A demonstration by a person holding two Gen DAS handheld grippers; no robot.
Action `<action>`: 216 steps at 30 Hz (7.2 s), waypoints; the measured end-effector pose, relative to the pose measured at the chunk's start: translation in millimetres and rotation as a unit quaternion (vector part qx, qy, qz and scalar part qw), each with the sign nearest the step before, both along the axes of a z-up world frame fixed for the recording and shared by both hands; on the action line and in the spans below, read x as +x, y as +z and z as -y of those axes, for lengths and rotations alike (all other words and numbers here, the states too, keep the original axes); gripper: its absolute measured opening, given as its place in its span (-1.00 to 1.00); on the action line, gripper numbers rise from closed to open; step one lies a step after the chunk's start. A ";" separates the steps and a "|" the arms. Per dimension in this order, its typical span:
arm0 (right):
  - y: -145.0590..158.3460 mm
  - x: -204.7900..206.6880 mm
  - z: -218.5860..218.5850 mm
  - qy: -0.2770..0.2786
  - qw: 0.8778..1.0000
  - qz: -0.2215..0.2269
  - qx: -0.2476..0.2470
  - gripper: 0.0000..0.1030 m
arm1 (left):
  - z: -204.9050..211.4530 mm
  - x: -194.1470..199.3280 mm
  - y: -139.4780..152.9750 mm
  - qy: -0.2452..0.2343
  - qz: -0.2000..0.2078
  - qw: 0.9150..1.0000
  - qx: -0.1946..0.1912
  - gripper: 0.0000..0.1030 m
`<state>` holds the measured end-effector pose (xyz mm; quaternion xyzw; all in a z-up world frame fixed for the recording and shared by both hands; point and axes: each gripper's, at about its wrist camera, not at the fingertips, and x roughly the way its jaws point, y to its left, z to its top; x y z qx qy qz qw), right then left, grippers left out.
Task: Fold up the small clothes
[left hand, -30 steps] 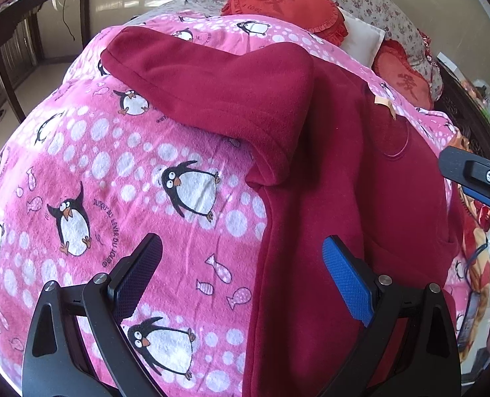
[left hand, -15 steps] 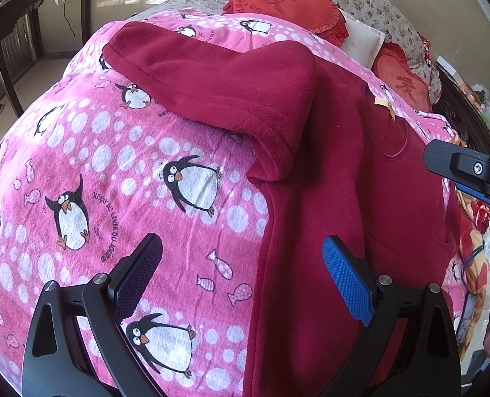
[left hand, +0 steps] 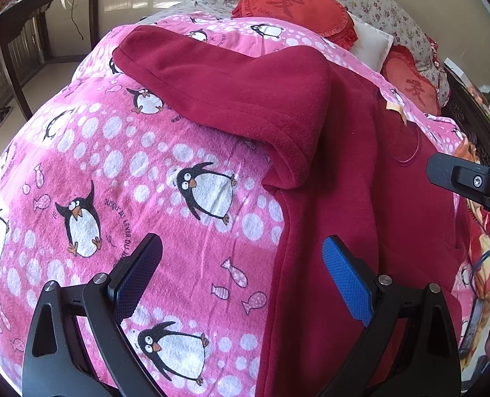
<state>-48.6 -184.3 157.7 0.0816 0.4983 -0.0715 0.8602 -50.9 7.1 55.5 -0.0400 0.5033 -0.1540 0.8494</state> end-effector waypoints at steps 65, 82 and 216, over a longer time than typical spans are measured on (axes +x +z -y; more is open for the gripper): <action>-38.6 11.6 86.4 -0.081 0.996 -0.004 0.030 0.99 | -91.8 251.1 -25.4 0.182 -0.047 0.981 -0.057 0.34; -15.9 -39.6 150.8 -0.156 0.984 0.052 0.063 0.99 | 8.3 131.7 185.5 -0.039 0.143 0.975 -0.163 -0.86; -12.0 -101.5 178.6 -0.055 0.988 0.113 0.086 -0.09 | 142.9 107.9 25.8 -0.058 0.025 0.996 -0.055 -0.08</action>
